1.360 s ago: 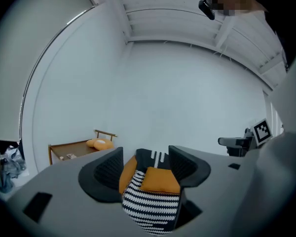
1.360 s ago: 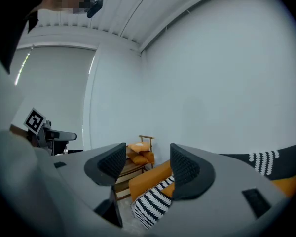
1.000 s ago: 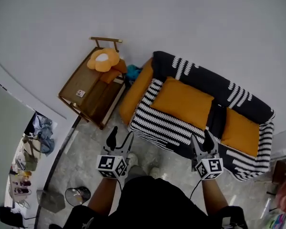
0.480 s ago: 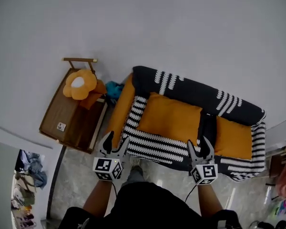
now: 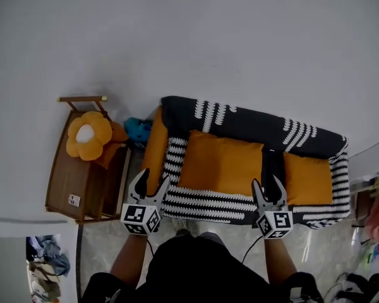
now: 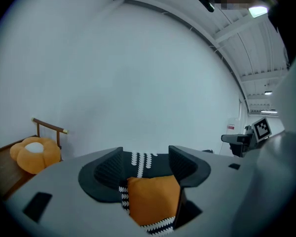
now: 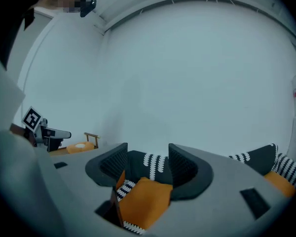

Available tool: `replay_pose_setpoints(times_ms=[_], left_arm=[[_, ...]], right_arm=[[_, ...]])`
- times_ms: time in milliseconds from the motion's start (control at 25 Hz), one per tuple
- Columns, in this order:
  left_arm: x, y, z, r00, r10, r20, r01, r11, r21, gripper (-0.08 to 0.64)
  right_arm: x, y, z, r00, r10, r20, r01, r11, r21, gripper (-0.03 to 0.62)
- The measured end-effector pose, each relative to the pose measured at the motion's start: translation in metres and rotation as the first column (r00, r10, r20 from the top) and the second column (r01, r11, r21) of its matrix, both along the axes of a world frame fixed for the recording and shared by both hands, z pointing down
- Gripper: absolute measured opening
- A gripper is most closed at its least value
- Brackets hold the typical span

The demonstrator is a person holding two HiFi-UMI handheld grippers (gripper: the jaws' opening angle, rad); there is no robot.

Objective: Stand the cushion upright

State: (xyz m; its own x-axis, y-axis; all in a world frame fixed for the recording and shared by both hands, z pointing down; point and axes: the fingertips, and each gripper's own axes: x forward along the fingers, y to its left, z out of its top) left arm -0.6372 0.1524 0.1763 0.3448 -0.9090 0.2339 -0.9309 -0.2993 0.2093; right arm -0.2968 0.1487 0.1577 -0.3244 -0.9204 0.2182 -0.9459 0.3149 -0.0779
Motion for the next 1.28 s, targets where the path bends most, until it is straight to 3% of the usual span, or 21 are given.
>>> replay_pose_setpoints(times_ms=[520, 720, 1000, 1280], left_arm=[[0.017, -0.058, 0.072, 0.999, 0.043, -0.022, -0.046, 0.976, -0.212, 0.304], [0.026, -0.083, 0.122, 0.998, 0.011, -0.065, -0.031, 0.947, -0.319, 0.304], [0.05, -0.129, 0.21, 0.998, -0.008, -0.054, -0.016, 0.907, -0.42, 0.305], [0.077, -0.165, 0.305, 0.999, 0.015, -0.042, -0.034, 0.851, -0.524, 0.33]], right_arm=[[0.029, -0.045, 0.084, 0.997, 0.075, 0.018, -0.069, 0.976, -0.204, 0.27], [0.063, -0.077, 0.143, 0.992, 0.123, 0.004, -0.115, 0.938, -0.327, 0.272], [0.107, -0.12, 0.233, 0.992, 0.096, -0.08, -0.121, 0.887, -0.445, 0.281], [0.152, -0.147, 0.344, 0.989, 0.096, -0.114, -0.146, 0.788, -0.598, 0.315]])
